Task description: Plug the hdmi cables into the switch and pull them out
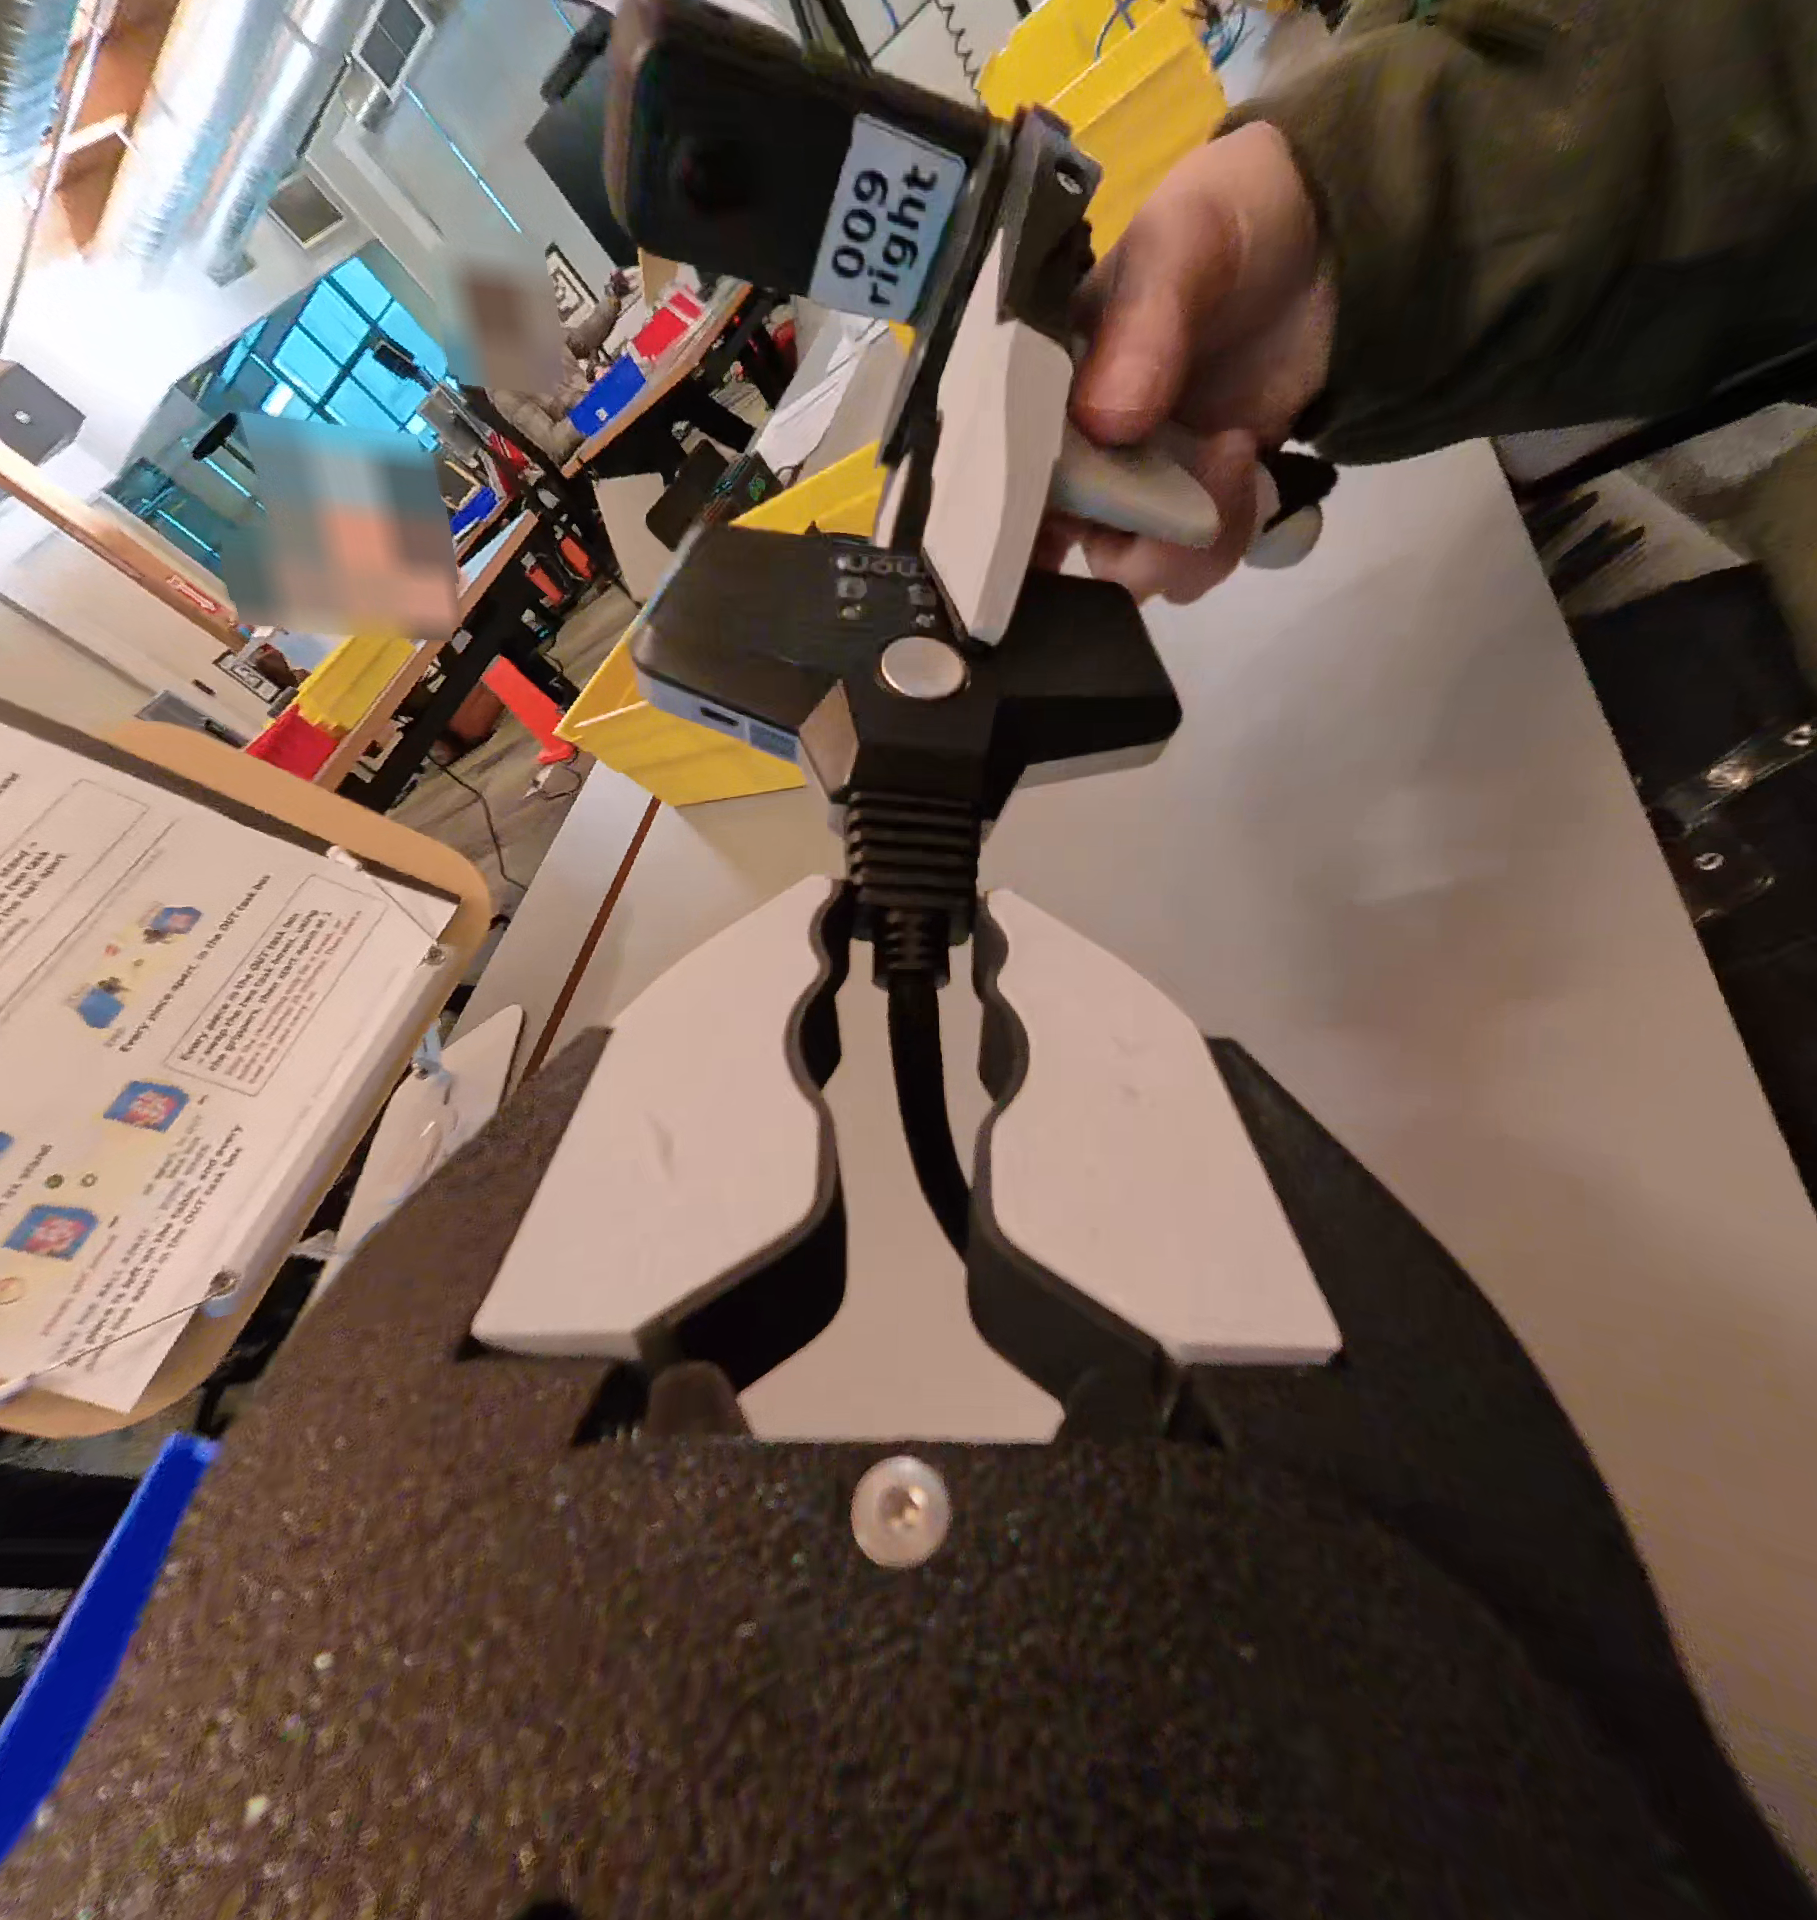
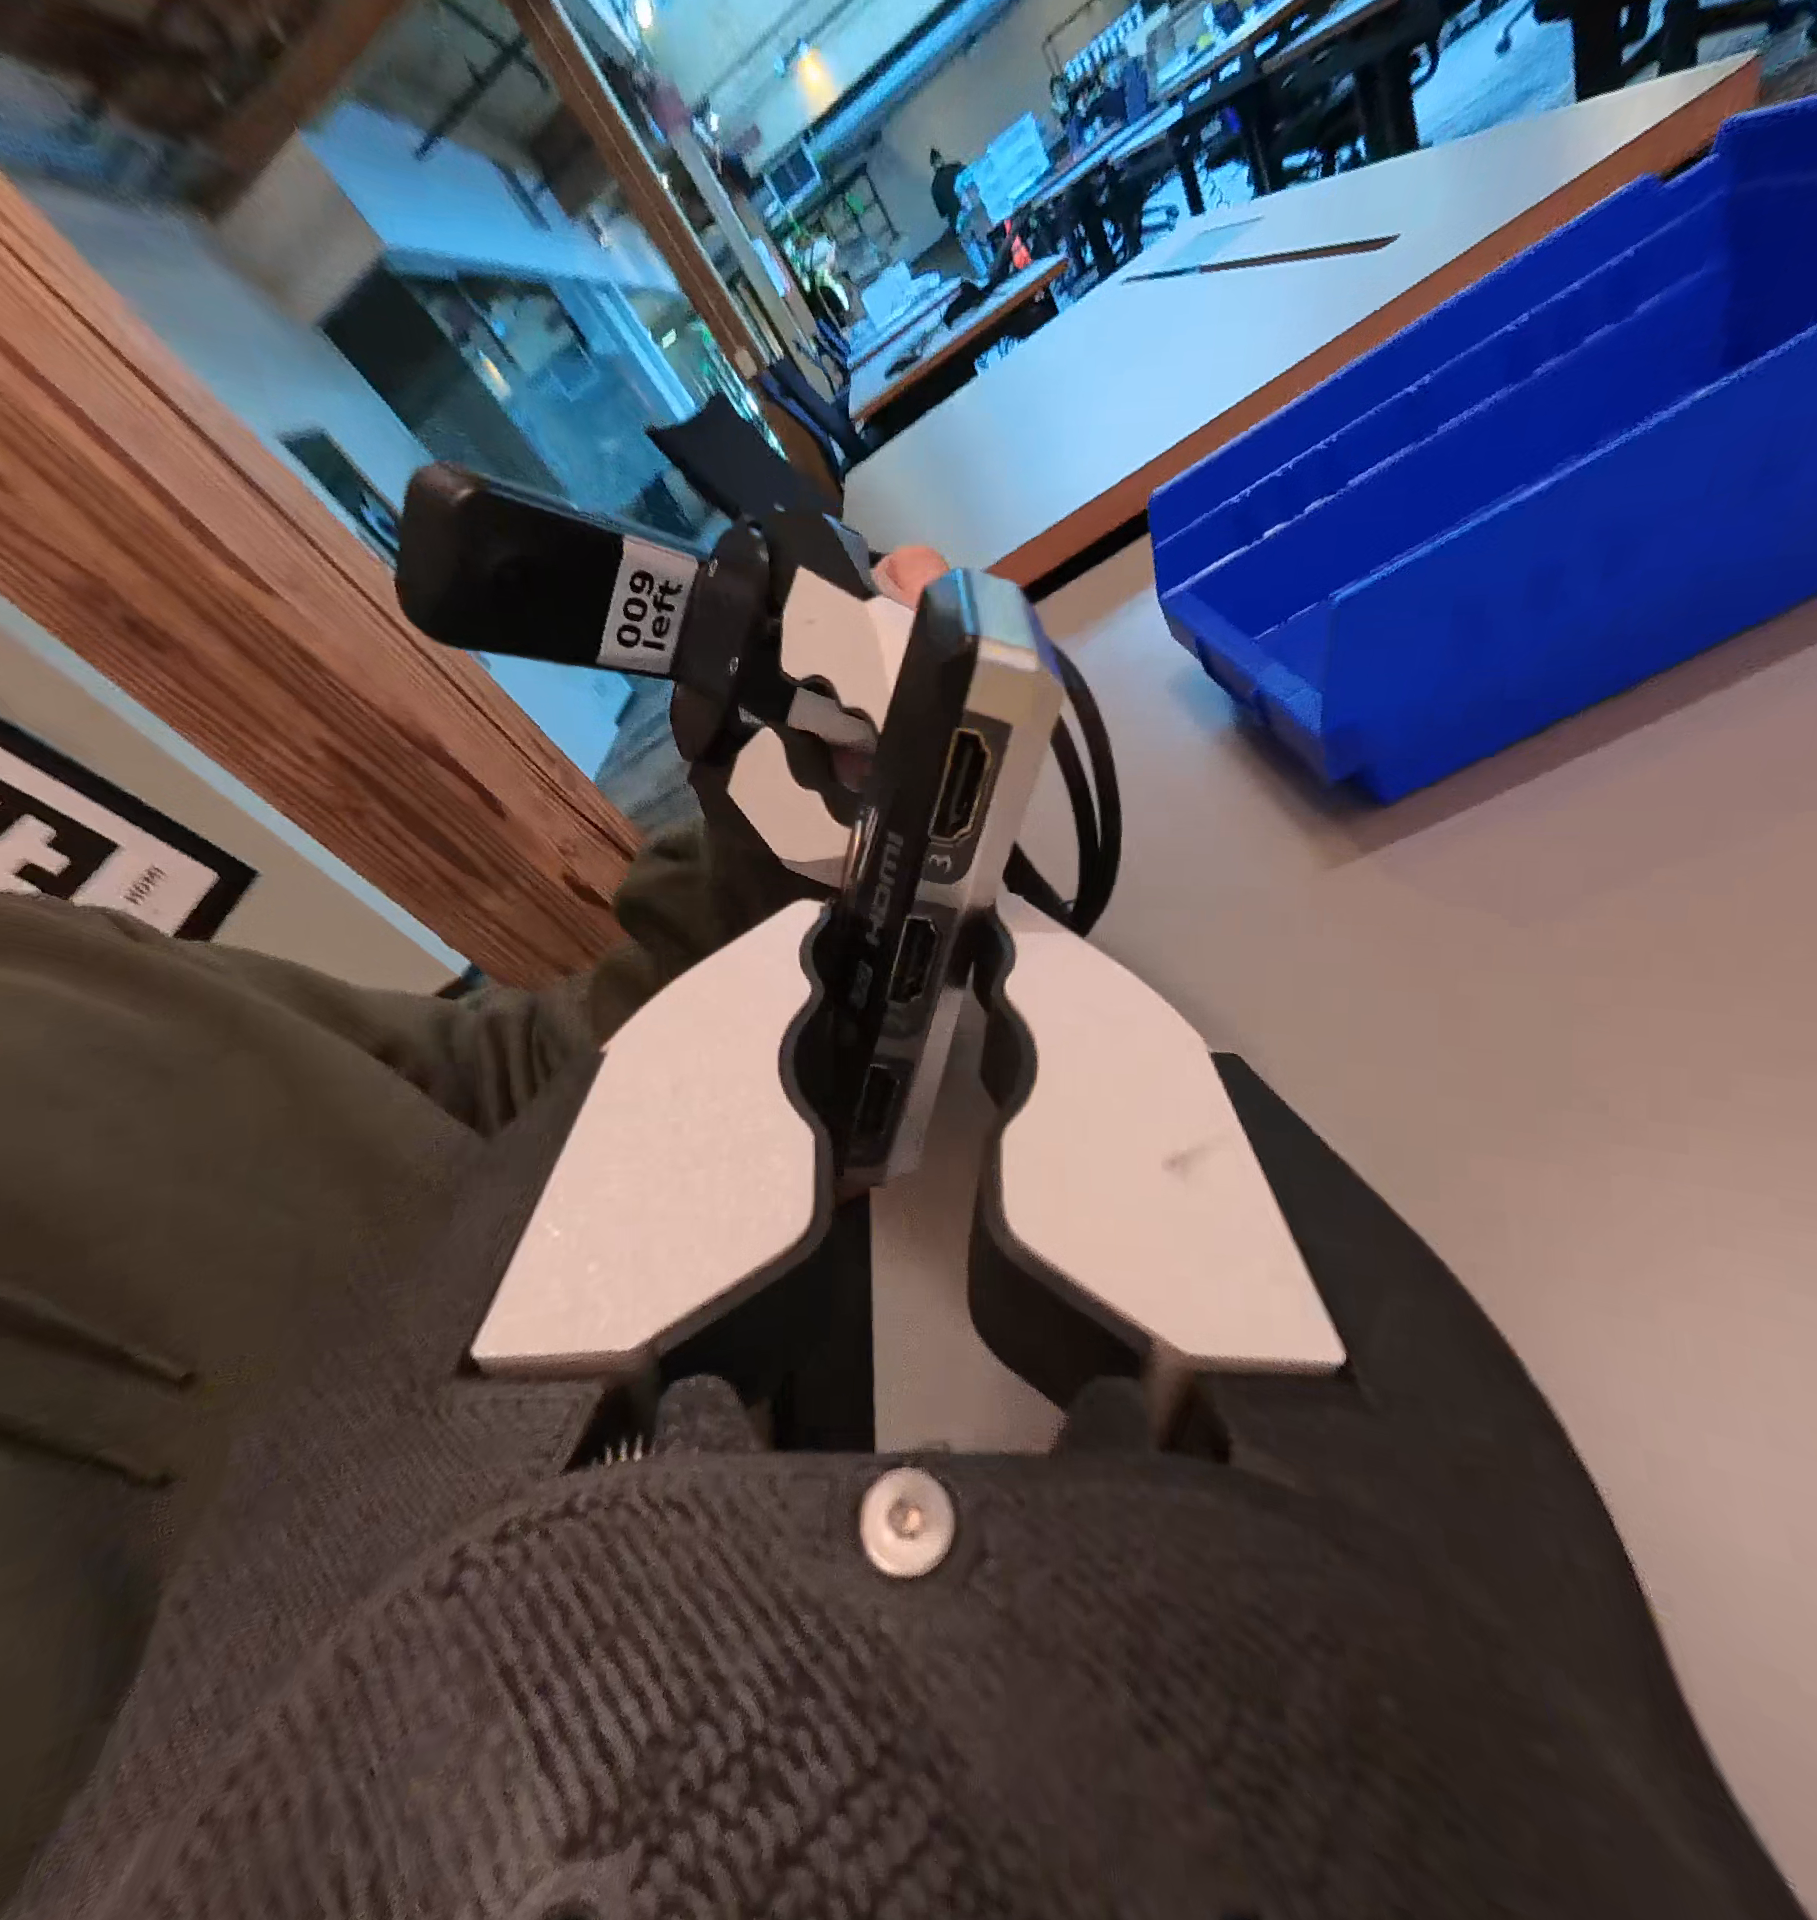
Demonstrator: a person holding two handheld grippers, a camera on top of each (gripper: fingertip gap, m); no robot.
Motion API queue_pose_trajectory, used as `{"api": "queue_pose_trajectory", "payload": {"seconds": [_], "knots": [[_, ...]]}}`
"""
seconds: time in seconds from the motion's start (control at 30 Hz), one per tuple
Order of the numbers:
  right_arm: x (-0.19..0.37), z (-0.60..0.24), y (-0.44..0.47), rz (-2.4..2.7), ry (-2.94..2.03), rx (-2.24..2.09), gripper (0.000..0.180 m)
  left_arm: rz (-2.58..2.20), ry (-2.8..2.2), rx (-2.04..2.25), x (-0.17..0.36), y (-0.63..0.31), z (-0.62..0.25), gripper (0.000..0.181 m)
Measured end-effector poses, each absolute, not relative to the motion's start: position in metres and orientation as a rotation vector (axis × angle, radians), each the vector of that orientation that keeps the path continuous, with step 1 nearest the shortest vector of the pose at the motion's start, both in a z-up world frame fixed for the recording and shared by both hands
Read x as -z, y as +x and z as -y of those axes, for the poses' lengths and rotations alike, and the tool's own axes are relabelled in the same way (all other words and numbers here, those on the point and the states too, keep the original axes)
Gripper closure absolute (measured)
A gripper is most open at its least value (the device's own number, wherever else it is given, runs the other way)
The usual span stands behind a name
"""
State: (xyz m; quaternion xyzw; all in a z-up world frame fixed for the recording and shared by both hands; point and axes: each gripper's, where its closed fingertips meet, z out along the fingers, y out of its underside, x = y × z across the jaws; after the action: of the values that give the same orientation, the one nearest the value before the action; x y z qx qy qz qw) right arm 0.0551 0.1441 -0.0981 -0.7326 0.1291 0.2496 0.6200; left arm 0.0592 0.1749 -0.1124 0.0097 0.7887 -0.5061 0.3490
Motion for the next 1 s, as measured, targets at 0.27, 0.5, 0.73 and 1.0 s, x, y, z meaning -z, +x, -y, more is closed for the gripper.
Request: {"api": "queue_pose_trajectory", "payload": {"seconds": [0.27, 0.5, 0.73, 1.0], "knots": [[0.070, -0.123, 0.088, -0.208, -1.702, -0.332, 0.158, -1.885, -0.219, 1.363, 0.085, 0.076, -0.184, 0.129], [-0.024, -0.059, 0.153, -0.191, -1.644, 0.052, 0.158, -1.503, -0.472, 1.447, 0.021, 0.073, -0.242, 0.118], [-0.113, 0.031, 0.257, -0.382, -1.573, 0.541, 0.157, -1.565, -0.531, 1.495, 0.045, 0.087, -0.244, 0.126], [-0.129, 0.111, 0.371, -0.592, -1.518, 0.766, 0.157, -1.731, -0.512, 1.428, 0.079, 0.100, -0.225, 0.127]]}}
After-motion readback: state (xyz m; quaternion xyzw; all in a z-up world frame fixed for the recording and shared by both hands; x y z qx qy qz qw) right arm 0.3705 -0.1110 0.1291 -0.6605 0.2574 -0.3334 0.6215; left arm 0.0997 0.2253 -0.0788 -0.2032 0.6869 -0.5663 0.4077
